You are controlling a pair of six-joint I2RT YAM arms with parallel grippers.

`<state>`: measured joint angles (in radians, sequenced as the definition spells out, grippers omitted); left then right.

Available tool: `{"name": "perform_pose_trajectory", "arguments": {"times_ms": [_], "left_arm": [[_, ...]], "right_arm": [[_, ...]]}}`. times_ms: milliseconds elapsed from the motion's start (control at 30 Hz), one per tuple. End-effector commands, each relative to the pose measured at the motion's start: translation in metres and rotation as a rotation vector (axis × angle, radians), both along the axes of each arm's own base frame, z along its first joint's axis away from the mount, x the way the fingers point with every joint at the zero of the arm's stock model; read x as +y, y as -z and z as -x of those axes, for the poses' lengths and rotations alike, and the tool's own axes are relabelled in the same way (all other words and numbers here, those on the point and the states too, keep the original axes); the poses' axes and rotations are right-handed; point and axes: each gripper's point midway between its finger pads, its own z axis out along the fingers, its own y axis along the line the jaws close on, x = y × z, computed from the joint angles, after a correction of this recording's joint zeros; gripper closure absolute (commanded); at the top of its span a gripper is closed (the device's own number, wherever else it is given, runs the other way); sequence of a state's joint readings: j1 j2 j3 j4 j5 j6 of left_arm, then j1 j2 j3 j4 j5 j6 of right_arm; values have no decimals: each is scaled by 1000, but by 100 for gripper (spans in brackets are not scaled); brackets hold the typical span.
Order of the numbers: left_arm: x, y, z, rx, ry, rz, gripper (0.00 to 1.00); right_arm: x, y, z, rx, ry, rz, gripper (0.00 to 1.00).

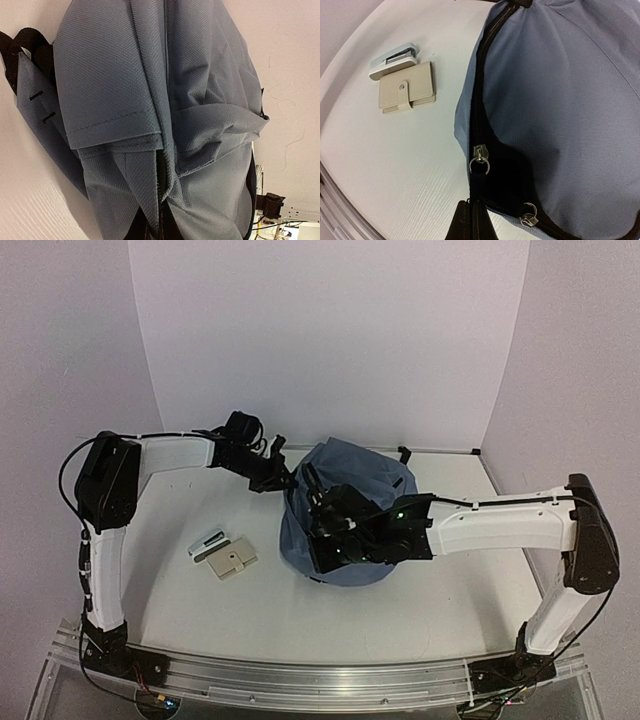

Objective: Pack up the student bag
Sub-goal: Zip the student bag at the center of the board.

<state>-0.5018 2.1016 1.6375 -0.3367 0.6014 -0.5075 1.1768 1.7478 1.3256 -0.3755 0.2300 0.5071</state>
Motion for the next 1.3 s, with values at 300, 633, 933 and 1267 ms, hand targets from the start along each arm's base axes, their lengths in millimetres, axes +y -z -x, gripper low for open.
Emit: {"name": "perform_pose_trajectory", "arguments": {"times_ms": [300, 633, 933, 1267], "left_arm": [[26, -54, 38, -45, -156, 48, 32], [9, -21, 113, 125, -193, 34, 26], [7, 2, 111, 169, -224, -10, 48], [2, 3, 96, 139, -240, -25, 82]], "right_arm": [[22, -51, -13, -62, 97, -168, 100], [42, -45, -14, -57, 51, -189, 100], [40, -46, -13, -57, 46, -194, 100], [20, -45, -11, -66, 84, -173, 100]]}}
